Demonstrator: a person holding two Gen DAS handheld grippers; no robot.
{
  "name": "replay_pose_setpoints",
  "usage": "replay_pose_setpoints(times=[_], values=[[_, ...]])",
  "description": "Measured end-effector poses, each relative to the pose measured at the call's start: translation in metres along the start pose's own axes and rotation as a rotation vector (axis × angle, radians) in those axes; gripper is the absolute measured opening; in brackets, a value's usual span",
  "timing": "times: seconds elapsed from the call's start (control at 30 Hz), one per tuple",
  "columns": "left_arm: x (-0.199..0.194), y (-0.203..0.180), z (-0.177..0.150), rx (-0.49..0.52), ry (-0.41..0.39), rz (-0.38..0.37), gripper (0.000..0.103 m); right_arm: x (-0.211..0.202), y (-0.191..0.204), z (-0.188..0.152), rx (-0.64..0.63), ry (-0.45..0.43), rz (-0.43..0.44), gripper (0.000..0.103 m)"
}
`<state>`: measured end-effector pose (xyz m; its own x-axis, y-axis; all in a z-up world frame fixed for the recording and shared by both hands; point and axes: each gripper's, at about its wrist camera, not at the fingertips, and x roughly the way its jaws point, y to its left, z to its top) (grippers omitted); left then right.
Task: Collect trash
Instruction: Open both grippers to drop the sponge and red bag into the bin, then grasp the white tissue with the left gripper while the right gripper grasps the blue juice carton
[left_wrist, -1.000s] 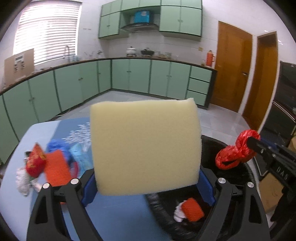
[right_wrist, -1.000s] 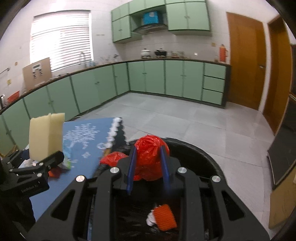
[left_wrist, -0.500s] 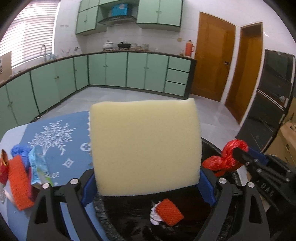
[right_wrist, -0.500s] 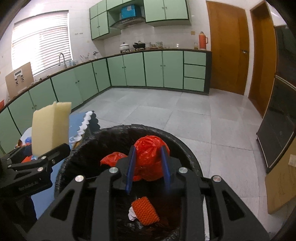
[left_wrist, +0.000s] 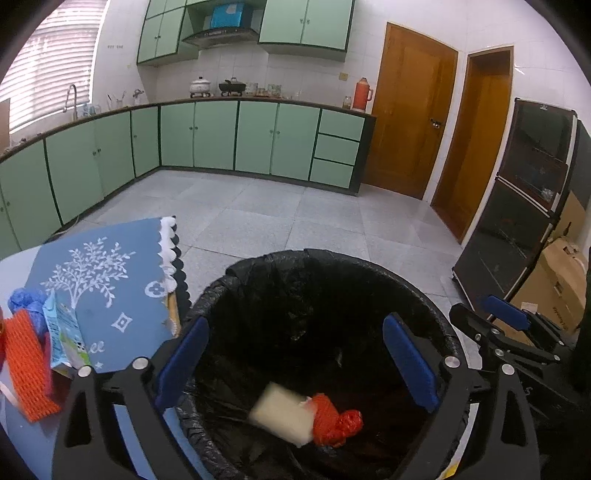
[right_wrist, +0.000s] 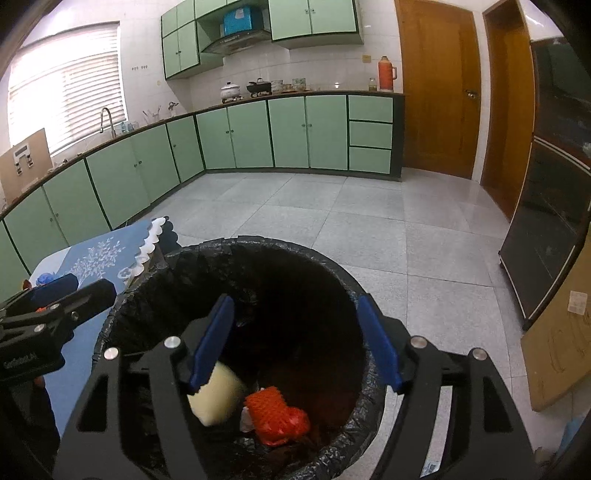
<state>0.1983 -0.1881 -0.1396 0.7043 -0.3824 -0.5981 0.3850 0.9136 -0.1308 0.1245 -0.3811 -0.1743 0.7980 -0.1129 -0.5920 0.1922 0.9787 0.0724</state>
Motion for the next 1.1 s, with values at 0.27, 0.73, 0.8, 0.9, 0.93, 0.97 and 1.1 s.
replay_pose_setpoints(times=[0.27,0.73,0.8,0.9,0.93,0.97,1.1], values=[[-0.036,0.037,-0.004,-0.019,-0.031,0.085,0.093,-0.012,0.023,0.009,-0.013,-0.024,0.051,0.074],[-0.129,0.18,-0.052,-0.184,-0.064,0.442,0.093,-0.022,0.153,0.02,-0.139,-0.057,0.297,0.085],[-0.139,0.201,-0.061,-0.213,-0.061,0.49,0.093,-0.022,0.176,0.018,-0.162,-0.052,0.327,0.085],[-0.151,0.227,-0.075,-0.247,-0.06,0.543,0.093,-0.018,0.208,0.014,-0.191,-0.039,0.377,0.085],[-0.154,0.234,-0.077,-0.257,-0.061,0.558,0.093,-0.017,0.22,0.012,-0.203,-0.036,0.39,0.085],[-0.157,0.244,-0.08,-0.269,-0.061,0.574,0.093,-0.016,0.227,0.011,-0.212,-0.034,0.398,0.085],[-0.164,0.267,-0.091,-0.31,-0.055,0.609,0.093,-0.01,0.26,0.004,-0.249,-0.021,0.426,0.085]])
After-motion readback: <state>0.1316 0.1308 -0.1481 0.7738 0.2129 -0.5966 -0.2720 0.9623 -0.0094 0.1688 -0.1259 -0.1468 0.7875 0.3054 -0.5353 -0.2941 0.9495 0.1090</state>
